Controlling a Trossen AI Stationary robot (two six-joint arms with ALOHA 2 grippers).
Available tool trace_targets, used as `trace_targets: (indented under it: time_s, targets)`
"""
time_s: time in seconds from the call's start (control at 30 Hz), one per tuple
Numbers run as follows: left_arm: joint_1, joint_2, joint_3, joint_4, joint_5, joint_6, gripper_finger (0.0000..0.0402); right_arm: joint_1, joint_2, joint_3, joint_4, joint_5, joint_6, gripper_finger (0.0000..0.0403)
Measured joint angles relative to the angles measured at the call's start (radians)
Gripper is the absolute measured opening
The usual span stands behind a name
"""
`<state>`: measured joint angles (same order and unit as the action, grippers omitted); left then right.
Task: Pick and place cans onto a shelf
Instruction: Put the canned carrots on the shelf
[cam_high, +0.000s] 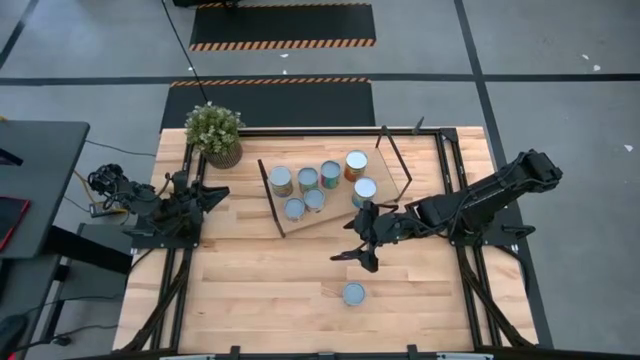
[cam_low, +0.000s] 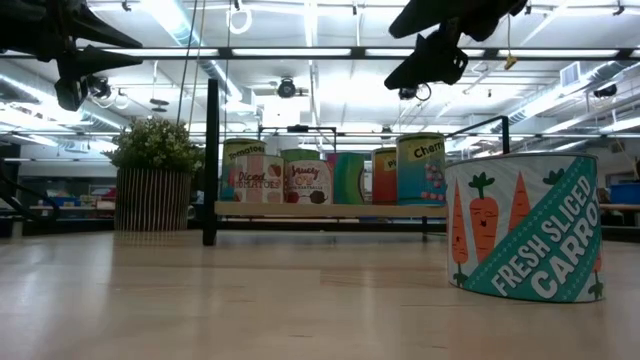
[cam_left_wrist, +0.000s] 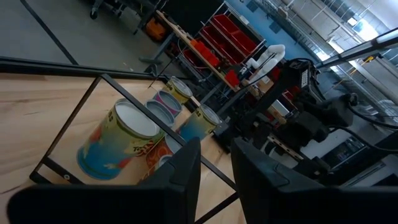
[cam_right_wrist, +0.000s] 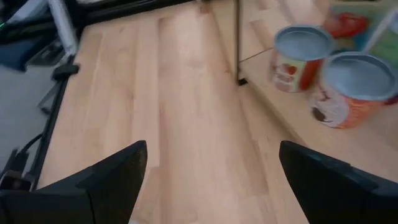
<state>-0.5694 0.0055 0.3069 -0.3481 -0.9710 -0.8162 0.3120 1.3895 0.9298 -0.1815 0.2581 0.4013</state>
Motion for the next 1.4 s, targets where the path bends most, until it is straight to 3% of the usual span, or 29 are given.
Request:
trace_targets:
  time_s: [0.4, 0.8, 1.4]
  targets:
    - [0.0, 0.0, 0.0, -0.001, 0.0, 0.0, 0.0096, 0.07, 0.027, -0.001, -0.018, -0.028, -0.08, 0.0372]
    - [0.0, 0.0, 0.0, 0.008, 0.0, 0.0, 0.0096, 0.115, 0.145, 0.0, 0.021, -0.077, -0.004, 0.0372]
    - [0.0, 0.0, 0.0, 0.008, 0.0, 0.0, 0.0096, 0.169, 0.147, 0.004, 0.025, -0.084, -0.014, 0.0372]
